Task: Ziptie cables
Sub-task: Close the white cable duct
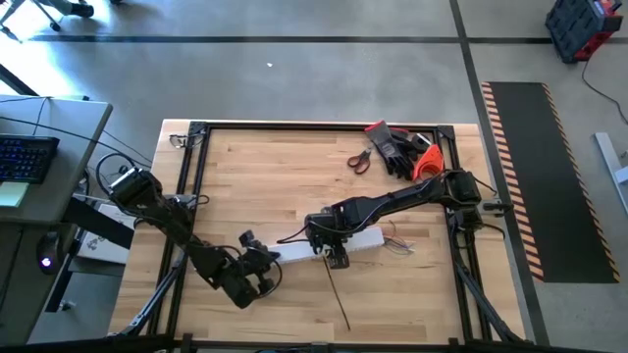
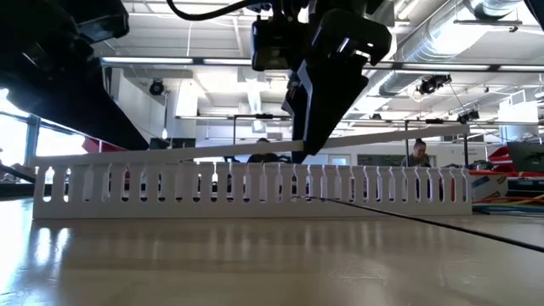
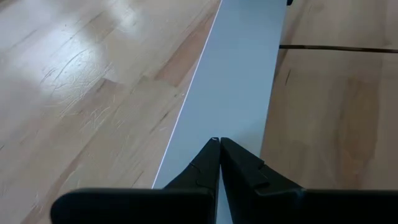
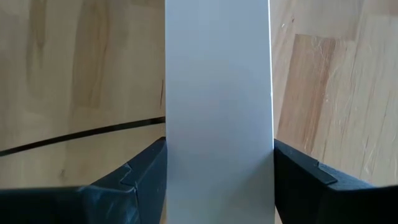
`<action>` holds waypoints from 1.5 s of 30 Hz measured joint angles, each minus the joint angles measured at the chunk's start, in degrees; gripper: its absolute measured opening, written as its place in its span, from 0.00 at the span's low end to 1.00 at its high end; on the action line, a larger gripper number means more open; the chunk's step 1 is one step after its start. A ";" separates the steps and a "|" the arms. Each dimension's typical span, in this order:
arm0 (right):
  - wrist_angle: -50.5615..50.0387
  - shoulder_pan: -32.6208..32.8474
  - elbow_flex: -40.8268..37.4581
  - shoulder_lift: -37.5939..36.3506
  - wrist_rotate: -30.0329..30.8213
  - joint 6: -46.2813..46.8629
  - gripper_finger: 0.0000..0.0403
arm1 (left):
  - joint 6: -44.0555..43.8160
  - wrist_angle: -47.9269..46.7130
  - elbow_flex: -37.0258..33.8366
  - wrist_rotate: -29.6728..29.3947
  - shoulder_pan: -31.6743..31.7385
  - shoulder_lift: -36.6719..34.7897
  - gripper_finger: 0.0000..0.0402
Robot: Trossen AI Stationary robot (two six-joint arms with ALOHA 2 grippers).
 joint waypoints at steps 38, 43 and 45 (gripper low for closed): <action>0.08 -0.15 0.15 1.05 -0.11 -1.50 0.52 | 19.13 13.37 -1.46 5.15 8.67 -3.30 0.00; -0.85 -0.88 0.15 1.05 -0.61 -2.47 0.52 | 19.16 13.50 -1.47 7.02 9.47 -3.34 0.00; -0.89 -1.27 0.15 1.05 -0.74 -2.56 0.52 | 19.13 13.57 -1.47 7.35 9.46 -3.34 0.00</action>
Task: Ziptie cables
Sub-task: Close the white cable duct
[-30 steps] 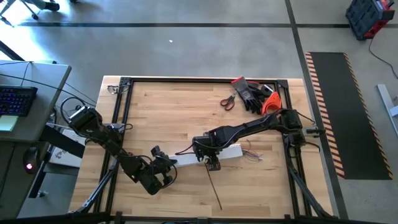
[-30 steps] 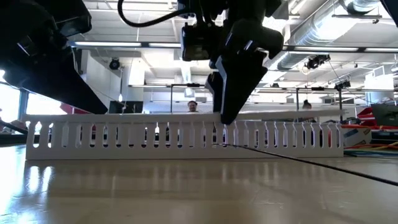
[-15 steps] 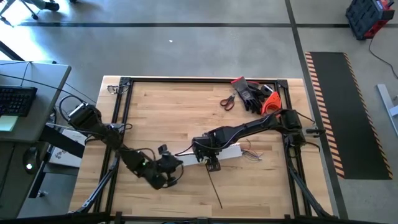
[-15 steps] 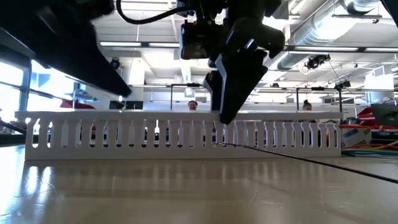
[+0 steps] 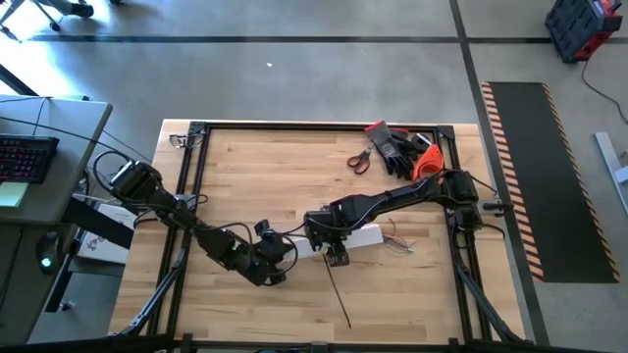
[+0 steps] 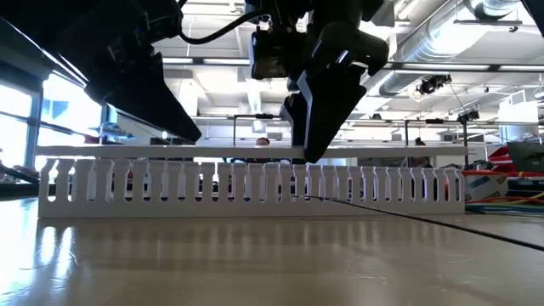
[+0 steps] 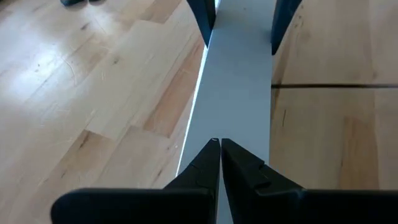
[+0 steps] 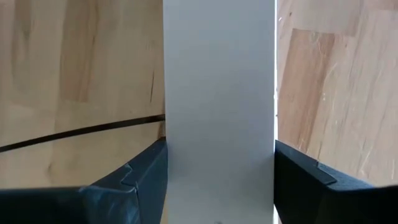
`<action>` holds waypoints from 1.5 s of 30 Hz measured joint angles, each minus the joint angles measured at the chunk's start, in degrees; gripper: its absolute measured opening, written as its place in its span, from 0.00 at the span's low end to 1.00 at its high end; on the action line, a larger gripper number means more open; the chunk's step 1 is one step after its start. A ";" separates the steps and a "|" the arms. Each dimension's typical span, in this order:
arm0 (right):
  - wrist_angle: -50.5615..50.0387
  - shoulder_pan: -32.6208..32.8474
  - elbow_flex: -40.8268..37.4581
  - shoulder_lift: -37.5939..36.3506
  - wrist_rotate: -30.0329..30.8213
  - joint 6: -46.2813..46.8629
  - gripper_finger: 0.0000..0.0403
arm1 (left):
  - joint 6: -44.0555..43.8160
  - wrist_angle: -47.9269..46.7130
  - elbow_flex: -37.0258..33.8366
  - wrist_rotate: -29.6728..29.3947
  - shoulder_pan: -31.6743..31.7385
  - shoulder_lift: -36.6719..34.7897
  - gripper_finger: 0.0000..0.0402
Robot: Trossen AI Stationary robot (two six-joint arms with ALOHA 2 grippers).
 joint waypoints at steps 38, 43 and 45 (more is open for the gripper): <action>-7.11 -2.66 5.42 -0.68 -5.18 -9.51 0.52 | -9.20 -3.68 -1.42 -1.30 -11.88 -14.30 0.00; -6.43 -3.89 4.78 0.98 -5.64 -9.55 0.52 | -18.22 -5.77 -3.23 -2.24 -15.10 -12.14 0.00; -6.40 -4.21 4.76 1.48 -6.19 -10.46 0.52 | -20.45 -5.88 -3.89 -3.36 -15.77 -11.58 0.00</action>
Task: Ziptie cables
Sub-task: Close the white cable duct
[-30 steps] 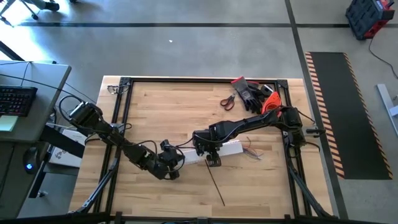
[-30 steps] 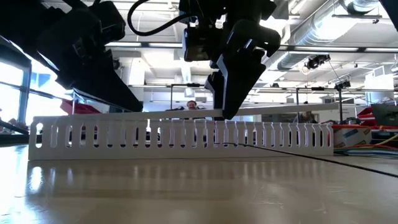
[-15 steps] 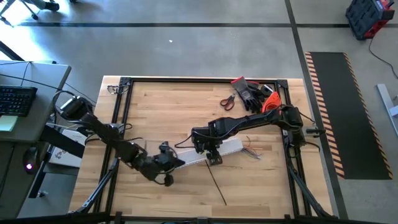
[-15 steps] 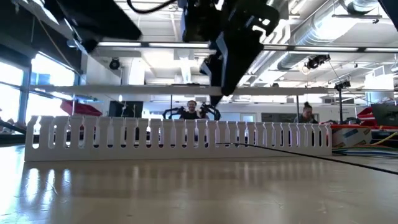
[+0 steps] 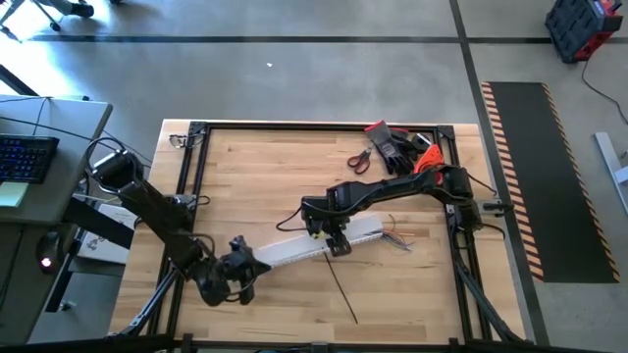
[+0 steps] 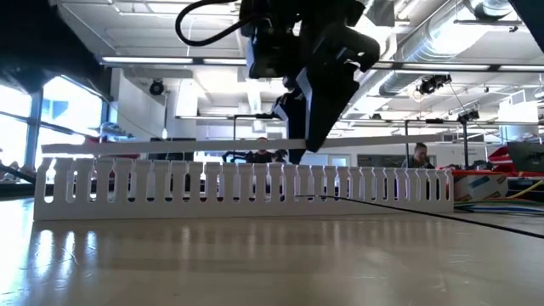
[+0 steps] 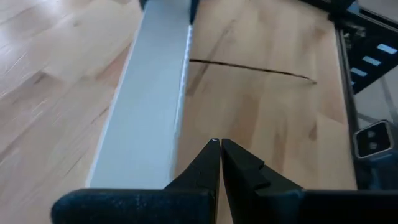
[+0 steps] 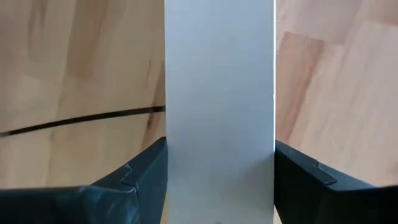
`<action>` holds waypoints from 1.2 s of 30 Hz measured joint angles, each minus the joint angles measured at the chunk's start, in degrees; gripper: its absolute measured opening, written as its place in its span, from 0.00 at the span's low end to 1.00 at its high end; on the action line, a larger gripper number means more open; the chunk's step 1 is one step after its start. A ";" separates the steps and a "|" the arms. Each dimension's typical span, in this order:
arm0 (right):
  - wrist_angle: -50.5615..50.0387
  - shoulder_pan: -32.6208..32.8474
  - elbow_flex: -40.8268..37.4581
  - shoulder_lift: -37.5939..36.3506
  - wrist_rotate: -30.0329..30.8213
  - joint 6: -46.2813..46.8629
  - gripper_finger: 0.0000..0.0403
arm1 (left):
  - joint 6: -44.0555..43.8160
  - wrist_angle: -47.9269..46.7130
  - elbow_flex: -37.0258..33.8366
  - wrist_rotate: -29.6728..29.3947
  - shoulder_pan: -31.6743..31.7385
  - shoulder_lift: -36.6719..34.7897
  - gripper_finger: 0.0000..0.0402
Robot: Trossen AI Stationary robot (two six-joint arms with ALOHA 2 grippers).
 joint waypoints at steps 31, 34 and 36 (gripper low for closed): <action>45.05 32.08 -48.22 -25.42 13.59 43.47 0.51 | -0.78 1.61 0.28 -18.57 -4.15 -0.70 0.00; 47.75 31.70 -51.57 -24.16 16.59 46.39 0.51 | 2.40 3.06 0.28 -14.47 -0.65 -1.14 0.00; 49.24 30.82 -51.99 -23.50 18.75 46.53 0.51 | 4.36 3.31 0.31 -10.48 1.85 -1.44 0.00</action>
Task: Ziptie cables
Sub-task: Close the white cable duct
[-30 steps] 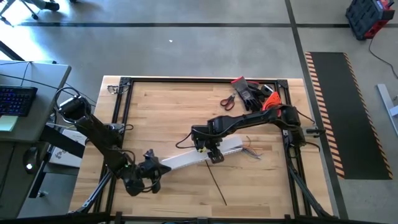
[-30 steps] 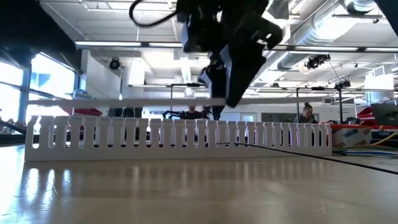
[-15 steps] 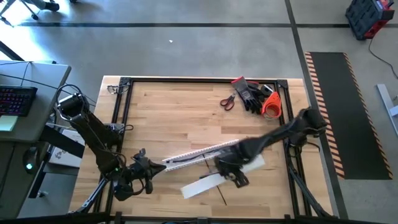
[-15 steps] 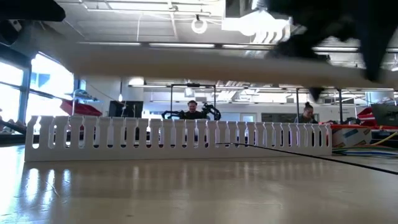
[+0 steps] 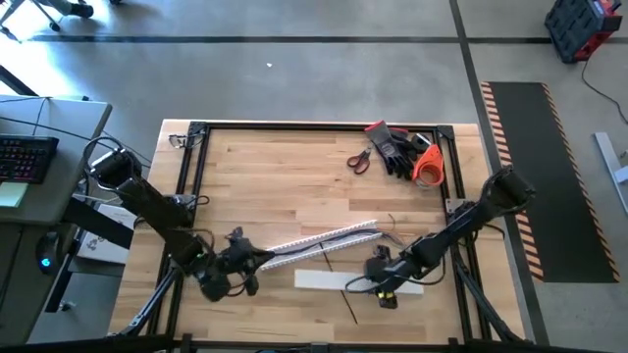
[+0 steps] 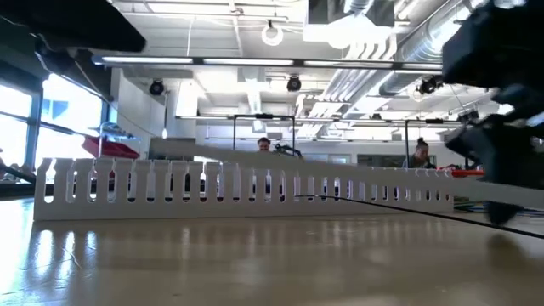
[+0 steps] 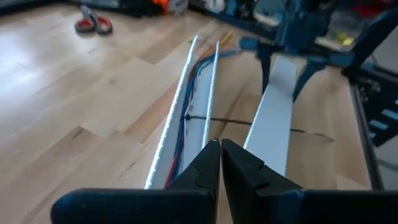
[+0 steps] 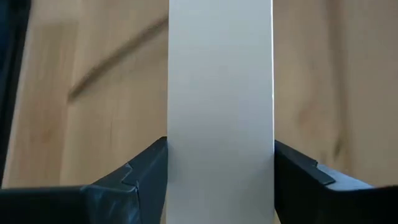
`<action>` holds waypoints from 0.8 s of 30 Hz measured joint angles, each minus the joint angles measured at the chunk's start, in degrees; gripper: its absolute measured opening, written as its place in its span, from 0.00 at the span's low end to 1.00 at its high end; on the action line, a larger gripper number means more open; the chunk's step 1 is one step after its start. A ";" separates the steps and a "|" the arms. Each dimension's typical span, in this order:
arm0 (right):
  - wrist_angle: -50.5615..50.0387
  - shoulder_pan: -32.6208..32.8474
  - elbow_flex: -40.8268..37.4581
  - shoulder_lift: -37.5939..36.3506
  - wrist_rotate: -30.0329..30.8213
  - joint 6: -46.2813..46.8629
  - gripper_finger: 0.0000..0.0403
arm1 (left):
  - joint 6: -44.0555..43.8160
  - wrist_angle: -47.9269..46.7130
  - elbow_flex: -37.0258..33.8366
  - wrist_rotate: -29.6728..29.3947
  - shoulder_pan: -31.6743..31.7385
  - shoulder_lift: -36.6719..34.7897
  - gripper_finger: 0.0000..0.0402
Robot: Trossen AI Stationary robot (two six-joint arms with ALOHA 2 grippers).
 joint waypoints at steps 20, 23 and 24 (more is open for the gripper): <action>11.12 12.87 1.23 2.92 35.37 -9.14 0.80 | 8.88 5.91 0.00 11.28 8.62 0.34 0.00; 18.88 15.43 1.22 6.86 40.64 -5.83 0.80 | 8.91 6.39 -0.03 10.92 8.28 0.46 0.00; 22.34 15.47 1.22 8.42 40.68 -5.06 0.80 | 9.69 7.14 -0.03 10.85 8.28 0.46 0.00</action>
